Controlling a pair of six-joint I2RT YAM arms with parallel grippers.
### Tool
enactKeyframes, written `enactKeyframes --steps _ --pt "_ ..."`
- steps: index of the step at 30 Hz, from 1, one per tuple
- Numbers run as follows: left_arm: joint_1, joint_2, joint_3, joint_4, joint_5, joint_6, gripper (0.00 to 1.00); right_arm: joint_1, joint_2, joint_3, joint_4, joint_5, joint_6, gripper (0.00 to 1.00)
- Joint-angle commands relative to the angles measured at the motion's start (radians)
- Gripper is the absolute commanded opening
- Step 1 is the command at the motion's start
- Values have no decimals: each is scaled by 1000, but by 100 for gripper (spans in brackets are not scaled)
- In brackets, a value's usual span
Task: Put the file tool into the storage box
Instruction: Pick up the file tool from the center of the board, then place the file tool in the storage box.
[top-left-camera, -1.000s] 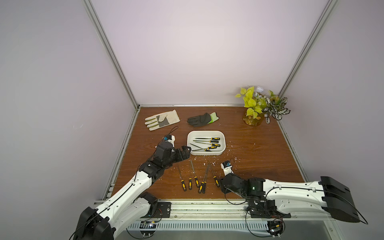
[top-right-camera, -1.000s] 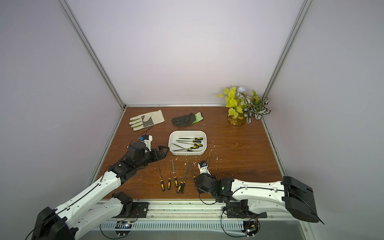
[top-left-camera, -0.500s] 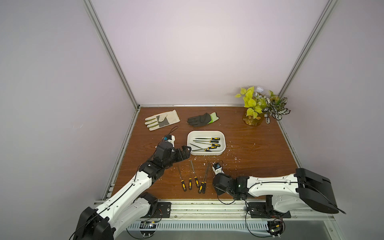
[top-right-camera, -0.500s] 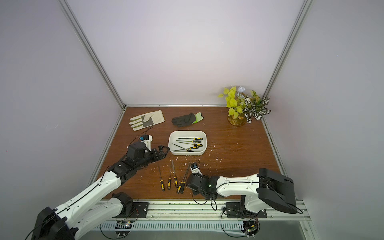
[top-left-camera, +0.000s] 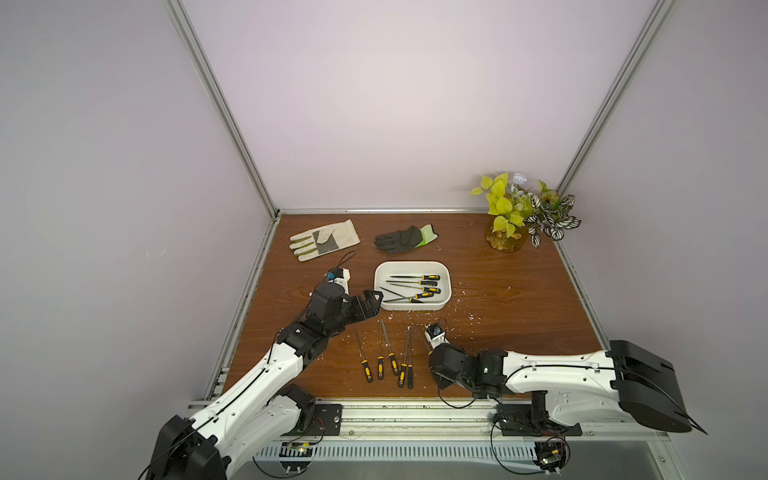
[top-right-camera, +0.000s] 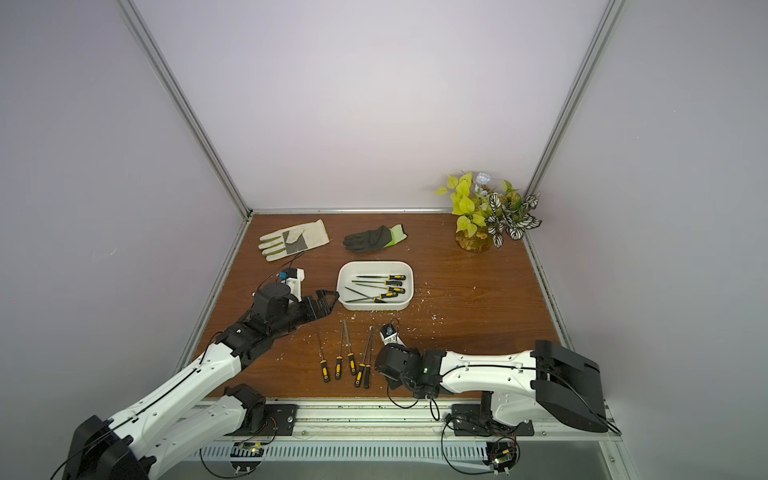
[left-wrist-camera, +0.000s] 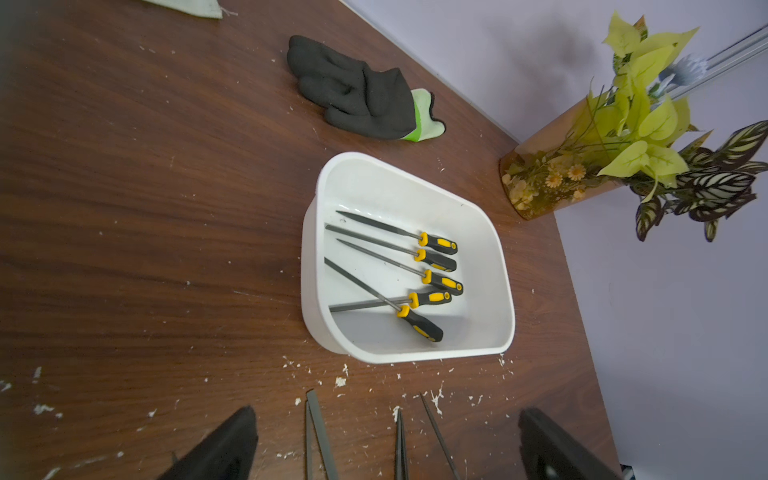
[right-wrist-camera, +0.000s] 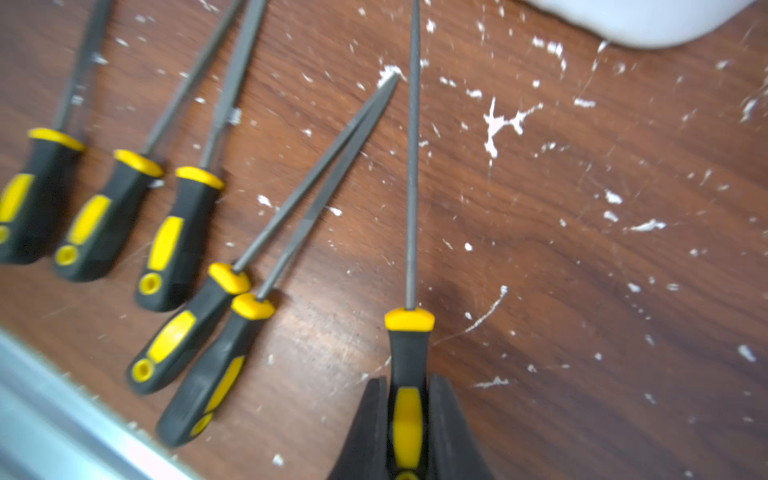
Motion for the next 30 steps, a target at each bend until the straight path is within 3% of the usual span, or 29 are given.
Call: enactKeyframes --steps 1,8,13,18,22,30 --pt "-12 8 58 77 -35 21 100 2 -76 8 -26 28 -90 1" --pt "-12 102 196 69 -9 34 100 -2 -280 -39 151 53 -284 0" --pt "-11 114 213 49 -4 41 100 -77 -344 25 145 79 -415 0" --pt "-12 141 225 30 -27 55 100 -292 -322 78 220 -83 -577 0" --pt "-4 176 285 -30 -47 87 100 -443 -206 143 305 -234 -710 0" --pt "44 188 284 -60 1 117 100 -605 43 312 226 -530 -955 0"
